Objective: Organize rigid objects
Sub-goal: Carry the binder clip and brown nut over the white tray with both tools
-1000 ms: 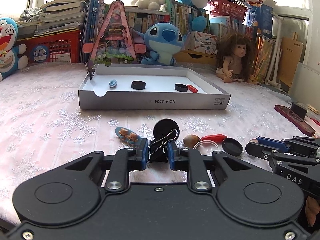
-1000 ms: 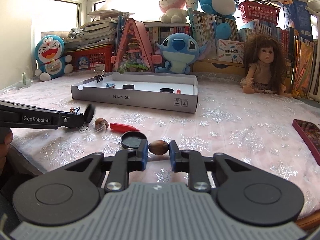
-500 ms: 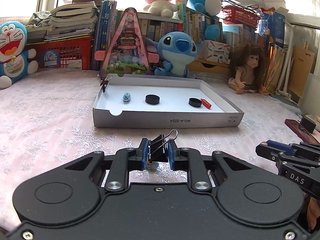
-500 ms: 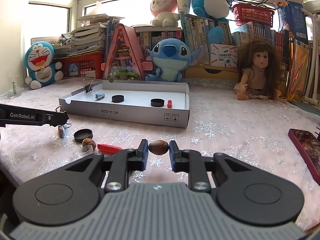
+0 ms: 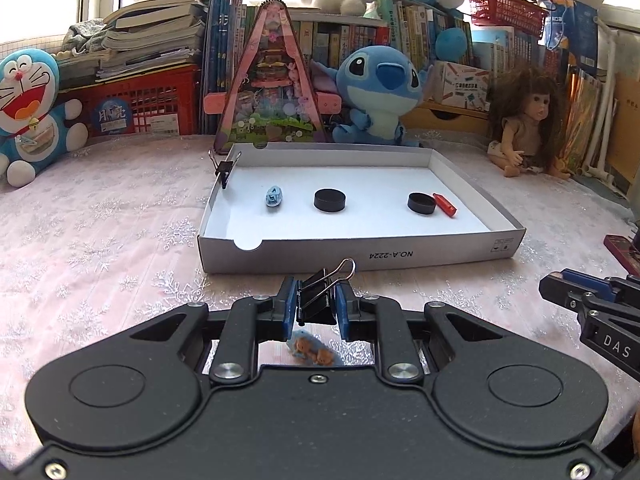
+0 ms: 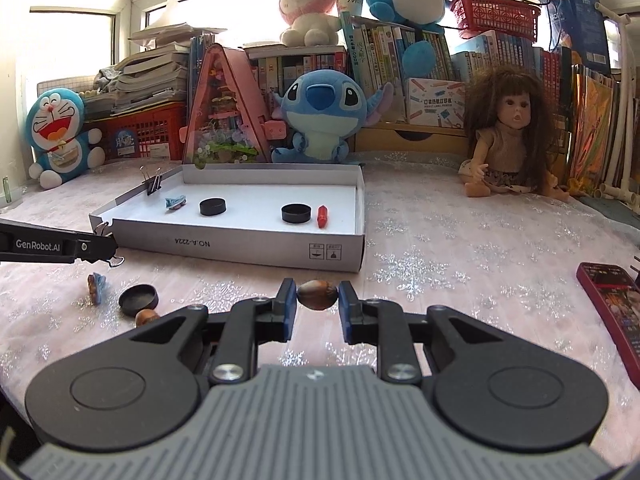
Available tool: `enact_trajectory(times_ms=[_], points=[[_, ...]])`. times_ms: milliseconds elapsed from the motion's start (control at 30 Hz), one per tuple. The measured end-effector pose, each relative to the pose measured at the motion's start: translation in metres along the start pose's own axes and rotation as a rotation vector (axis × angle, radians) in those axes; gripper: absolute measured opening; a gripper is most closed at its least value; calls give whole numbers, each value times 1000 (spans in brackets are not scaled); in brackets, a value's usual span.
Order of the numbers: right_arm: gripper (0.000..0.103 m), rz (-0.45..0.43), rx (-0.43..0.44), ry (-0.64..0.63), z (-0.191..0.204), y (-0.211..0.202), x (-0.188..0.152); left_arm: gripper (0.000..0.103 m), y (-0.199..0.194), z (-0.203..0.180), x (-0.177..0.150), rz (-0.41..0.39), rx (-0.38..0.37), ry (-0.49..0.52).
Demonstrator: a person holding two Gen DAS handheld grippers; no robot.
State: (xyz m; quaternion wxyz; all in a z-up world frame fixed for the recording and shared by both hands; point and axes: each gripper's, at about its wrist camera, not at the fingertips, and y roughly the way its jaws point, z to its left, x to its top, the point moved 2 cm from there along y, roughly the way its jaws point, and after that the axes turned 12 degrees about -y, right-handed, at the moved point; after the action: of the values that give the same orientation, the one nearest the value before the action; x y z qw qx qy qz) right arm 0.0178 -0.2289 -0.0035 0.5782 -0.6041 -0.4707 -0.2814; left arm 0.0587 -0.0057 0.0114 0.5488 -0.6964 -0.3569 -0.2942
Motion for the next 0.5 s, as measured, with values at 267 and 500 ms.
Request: enact_trajectory(times_ms=[267,500], points=[[27,-5,-4,4,-3,11,13,19,16,-6,15,17,4,-15],[27,-7,-5,6,-8,25,28,19,26,-5,38,-7,7,-28]])
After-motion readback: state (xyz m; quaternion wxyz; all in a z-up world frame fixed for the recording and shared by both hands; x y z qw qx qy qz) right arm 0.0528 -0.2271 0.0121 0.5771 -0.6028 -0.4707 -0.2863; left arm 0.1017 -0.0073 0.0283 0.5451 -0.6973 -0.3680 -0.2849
